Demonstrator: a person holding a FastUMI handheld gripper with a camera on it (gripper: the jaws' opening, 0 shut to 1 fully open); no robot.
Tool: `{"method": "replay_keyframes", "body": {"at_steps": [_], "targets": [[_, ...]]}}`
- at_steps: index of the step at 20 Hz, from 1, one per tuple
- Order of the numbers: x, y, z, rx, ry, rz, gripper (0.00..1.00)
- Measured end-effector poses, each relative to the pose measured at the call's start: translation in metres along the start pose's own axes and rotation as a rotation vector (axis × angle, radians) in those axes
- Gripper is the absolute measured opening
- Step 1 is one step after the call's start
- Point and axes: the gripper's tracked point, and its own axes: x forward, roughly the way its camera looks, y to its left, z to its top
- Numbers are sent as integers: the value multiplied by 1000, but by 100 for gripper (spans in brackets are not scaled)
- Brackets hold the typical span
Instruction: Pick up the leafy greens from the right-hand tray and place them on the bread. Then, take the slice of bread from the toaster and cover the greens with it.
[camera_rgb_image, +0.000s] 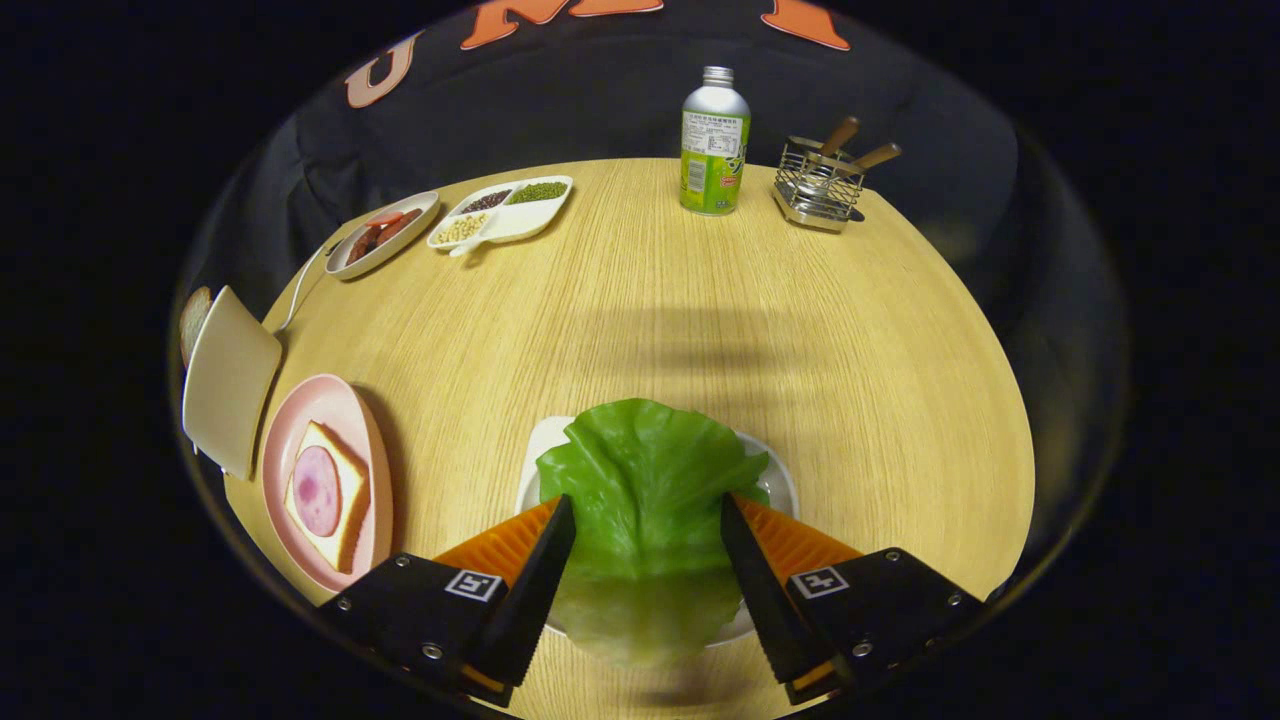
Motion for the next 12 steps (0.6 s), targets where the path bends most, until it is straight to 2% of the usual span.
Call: {"method": "replay_keyframes", "body": {"at_steps": [2,4,6,8,9,12], "targets": [[2,-1,0,-9,-7,-7,81],[0,0,0,-8,-9,-8,66],[-1,-2,3,15,-15,4,44],[-5,1,6,75,-31,35,28],[-7,0,10,100,-46,46,17],[-23,5,24,164,-100,99,13]]}}
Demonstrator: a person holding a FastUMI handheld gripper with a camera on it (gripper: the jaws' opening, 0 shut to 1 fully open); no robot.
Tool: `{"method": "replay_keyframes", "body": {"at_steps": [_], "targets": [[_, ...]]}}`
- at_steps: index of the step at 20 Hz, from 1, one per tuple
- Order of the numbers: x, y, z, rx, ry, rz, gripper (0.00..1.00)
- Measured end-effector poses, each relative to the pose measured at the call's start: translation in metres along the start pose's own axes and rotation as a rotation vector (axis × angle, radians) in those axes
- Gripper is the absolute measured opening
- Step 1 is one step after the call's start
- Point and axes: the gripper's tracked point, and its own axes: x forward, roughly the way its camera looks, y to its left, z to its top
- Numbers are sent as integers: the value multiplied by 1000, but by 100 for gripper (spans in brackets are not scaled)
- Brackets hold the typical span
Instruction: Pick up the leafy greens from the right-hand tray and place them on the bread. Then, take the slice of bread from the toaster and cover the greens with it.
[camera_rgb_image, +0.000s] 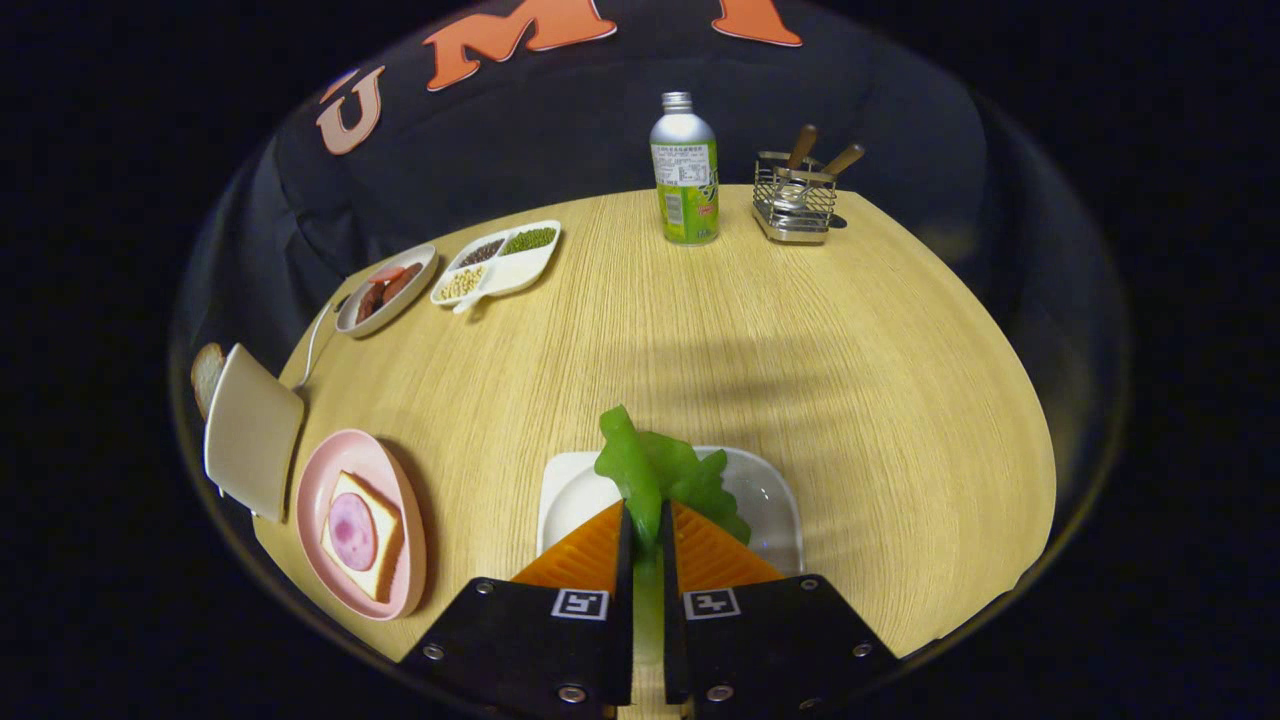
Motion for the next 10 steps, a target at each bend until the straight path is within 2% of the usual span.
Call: {"method": "replay_keyframes", "body": {"at_steps": [10], "targets": [[-39,65,21,-30,-137,171,13]]}}
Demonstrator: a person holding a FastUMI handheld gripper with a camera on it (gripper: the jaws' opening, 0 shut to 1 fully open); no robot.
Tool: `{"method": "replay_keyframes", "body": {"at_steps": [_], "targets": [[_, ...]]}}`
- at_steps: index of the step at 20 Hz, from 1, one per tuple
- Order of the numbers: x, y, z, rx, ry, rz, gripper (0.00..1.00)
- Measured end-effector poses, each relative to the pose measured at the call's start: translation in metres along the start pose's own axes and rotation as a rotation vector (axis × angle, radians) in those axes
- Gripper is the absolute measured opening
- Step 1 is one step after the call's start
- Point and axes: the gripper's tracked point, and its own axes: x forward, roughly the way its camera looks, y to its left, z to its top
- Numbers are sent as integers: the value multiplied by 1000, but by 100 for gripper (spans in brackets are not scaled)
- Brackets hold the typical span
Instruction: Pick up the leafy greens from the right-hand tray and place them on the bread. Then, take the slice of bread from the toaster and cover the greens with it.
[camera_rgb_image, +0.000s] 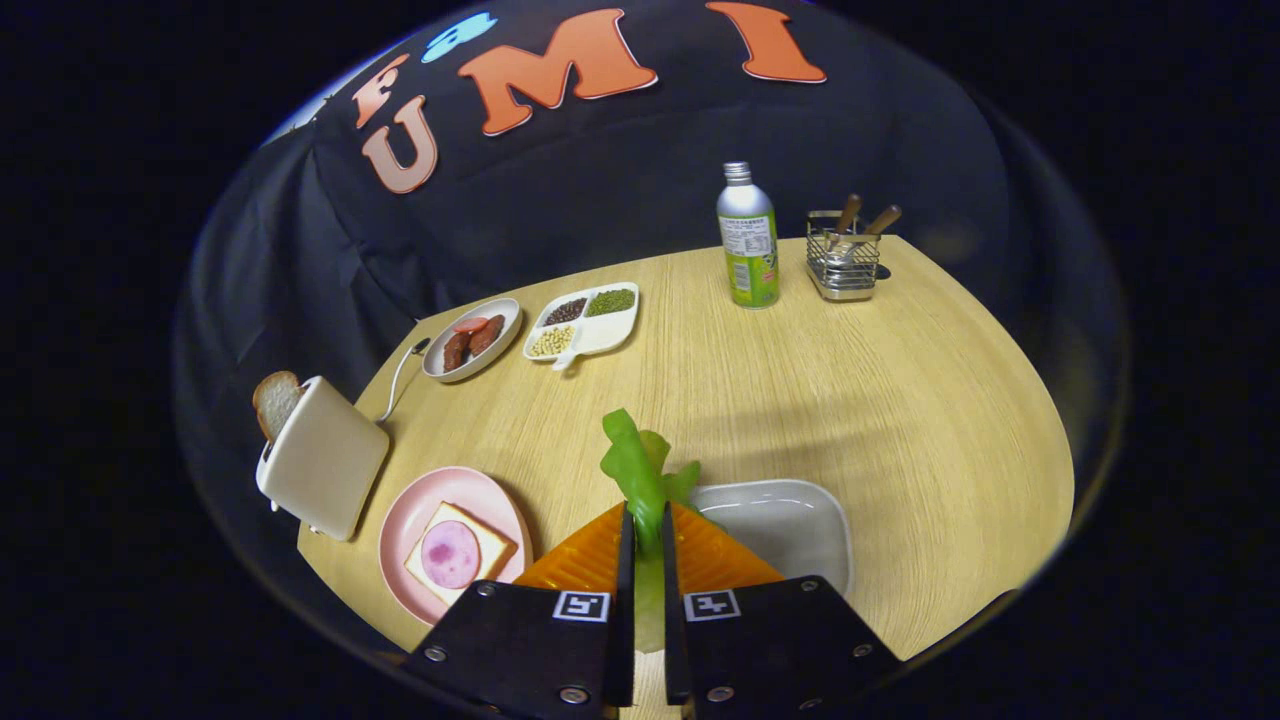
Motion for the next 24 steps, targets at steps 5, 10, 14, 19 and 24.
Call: {"method": "replay_keyframes", "body": {"at_steps": [5,10,14,19,24], "targets": [[-7,44,2,-54,-16,82,13],[-6,86,-5,-121,-8,143,13],[6,116,-24,-163,40,188,13],[25,142,-54,-216,123,209,13],[33,165,-66,-215,157,236,14]]}}
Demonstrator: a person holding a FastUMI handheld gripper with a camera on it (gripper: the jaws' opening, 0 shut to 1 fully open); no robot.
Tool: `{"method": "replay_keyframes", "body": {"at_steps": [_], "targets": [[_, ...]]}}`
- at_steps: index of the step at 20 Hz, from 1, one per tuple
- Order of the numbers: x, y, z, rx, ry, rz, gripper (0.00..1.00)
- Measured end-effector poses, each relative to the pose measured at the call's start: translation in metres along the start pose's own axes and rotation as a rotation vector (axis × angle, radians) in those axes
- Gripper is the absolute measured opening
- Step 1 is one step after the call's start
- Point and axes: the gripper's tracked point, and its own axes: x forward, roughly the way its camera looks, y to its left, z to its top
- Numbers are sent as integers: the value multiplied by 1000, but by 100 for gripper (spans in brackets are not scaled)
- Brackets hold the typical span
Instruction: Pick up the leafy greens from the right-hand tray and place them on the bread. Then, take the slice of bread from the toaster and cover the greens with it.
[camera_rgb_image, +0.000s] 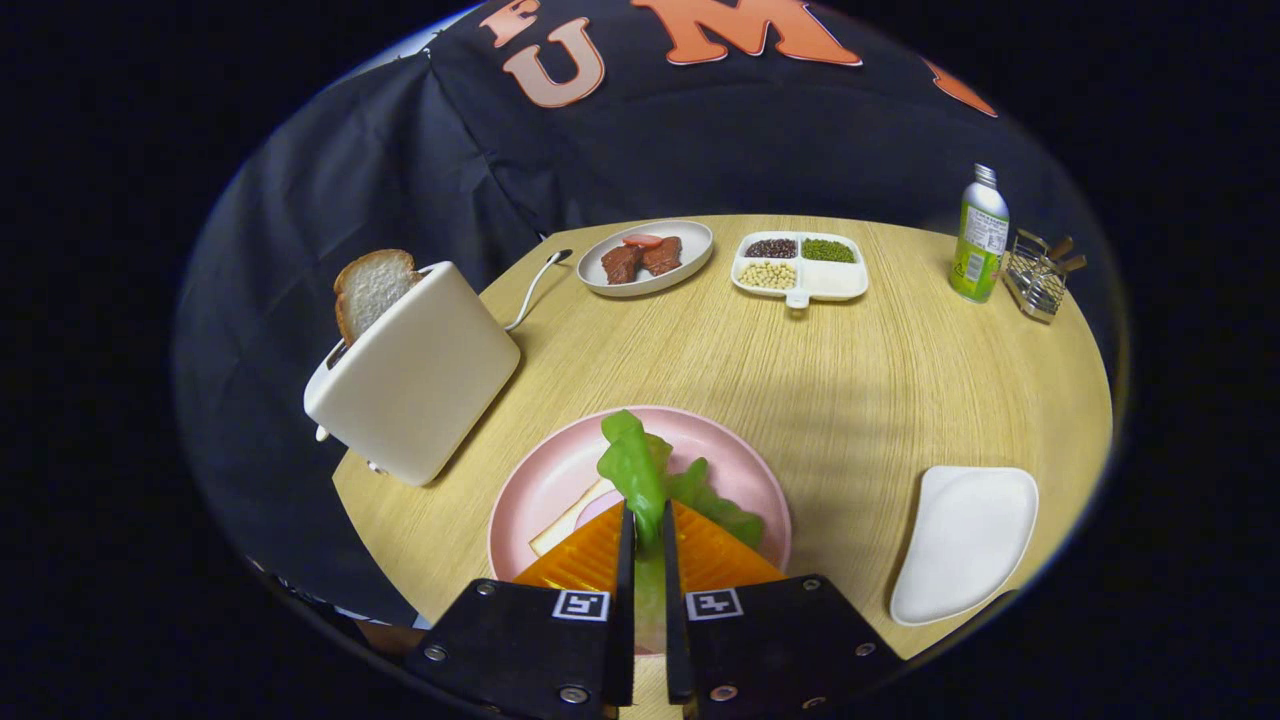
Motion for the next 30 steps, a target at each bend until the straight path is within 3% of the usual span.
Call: {"method": "replay_keyframes", "body": {"at_steps": [4,8,12,17,23,30], "targets": [[6,15,-1,7,16,24,16],[10,21,-1,7,29,24,30],[4,32,10,-4,15,31,37],[-13,49,42,-15,-20,6,64],[-23,91,85,-60,-47,16,85],[-20,160,142,-129,-72,52,95]]}}
